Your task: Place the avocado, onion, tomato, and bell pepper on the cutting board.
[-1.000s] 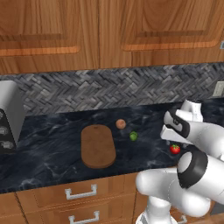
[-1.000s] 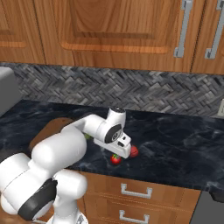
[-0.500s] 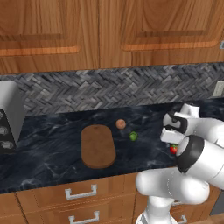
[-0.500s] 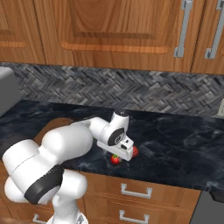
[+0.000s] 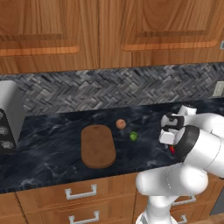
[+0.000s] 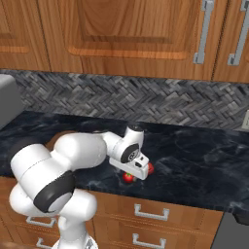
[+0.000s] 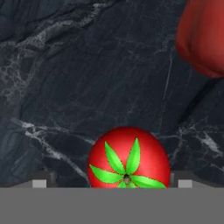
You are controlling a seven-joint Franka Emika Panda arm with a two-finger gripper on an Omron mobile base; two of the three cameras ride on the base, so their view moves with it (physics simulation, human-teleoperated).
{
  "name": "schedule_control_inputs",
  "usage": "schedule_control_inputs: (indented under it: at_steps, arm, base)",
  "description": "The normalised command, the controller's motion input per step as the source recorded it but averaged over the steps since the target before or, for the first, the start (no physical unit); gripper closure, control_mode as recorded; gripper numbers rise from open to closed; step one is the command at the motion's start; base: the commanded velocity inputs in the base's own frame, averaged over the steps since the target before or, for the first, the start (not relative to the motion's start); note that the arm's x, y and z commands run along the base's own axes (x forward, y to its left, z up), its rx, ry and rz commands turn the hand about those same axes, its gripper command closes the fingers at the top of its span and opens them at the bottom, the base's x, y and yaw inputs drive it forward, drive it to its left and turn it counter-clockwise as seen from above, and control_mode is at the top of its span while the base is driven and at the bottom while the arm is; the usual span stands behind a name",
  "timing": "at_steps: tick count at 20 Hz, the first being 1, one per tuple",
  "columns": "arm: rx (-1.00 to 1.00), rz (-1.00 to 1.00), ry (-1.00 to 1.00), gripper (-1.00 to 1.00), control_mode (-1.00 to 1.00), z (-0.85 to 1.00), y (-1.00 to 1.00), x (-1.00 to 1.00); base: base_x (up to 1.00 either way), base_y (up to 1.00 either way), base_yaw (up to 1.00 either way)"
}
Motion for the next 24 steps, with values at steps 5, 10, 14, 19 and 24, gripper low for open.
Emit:
schedule_control_inputs:
  at_steps: [5,10,14,19,24]
  arm:
    - [0.00,0.00,0.03,-1.00,-1.00,-0.13,0.00,0.14]
    - [0.00,0.00,0.05,1.00,-1.00,-0.10,0.00,0.06]
    - [0.00,0.00,0.00,1.00,-1.00,-0.11,0.00,0.00]
    - [0.00,0.00,0.00,1.00,-1.00,-0.10,0.00,0.00]
    - [0.00,-0.06,0.00,1.00,-1.00,0.23,0.10,0.00]
  base:
    - [0.00,0.00,0.00]
    - [0.00,0.00,0.00]
    - [0.00,0.00,0.00]
    - [0.00,0.00,0.00]
    - [0.00,0.00,0.00]
